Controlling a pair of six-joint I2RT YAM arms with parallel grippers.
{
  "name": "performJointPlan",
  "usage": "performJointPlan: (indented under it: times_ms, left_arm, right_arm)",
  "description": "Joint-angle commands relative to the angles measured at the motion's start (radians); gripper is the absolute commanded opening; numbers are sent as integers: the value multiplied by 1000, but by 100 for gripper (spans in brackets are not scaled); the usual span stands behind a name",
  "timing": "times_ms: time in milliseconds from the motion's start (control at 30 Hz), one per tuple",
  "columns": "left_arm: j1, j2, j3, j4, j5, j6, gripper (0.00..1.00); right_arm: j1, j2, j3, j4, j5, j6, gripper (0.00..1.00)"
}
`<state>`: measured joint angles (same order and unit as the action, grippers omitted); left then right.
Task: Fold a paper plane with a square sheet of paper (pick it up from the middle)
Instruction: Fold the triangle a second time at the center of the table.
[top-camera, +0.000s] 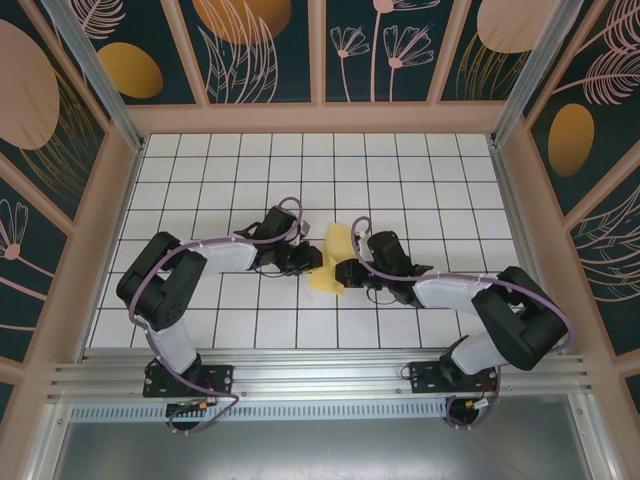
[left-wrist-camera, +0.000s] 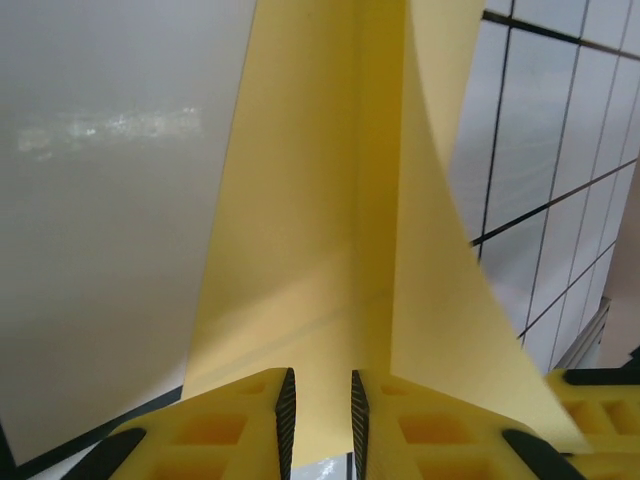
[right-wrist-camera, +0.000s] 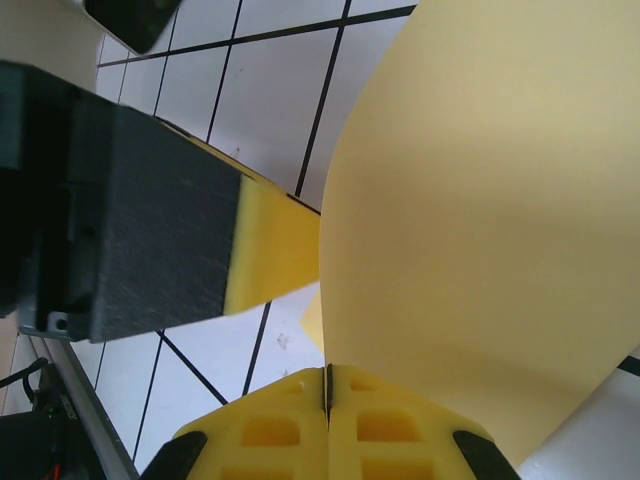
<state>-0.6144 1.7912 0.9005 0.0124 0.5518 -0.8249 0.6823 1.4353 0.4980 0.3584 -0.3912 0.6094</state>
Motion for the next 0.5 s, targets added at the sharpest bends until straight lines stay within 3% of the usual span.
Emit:
performJointPlan:
  times_ms: [0,467]
  left_arm:
    - [-11,39,15,20,40,29,26]
    - [-17,89,39,-47,-21,73,24]
  right_arm:
    - [-16,8,-5,-17,-24,-13,1]
    - [-59,89,86,-162,-44,-76,3]
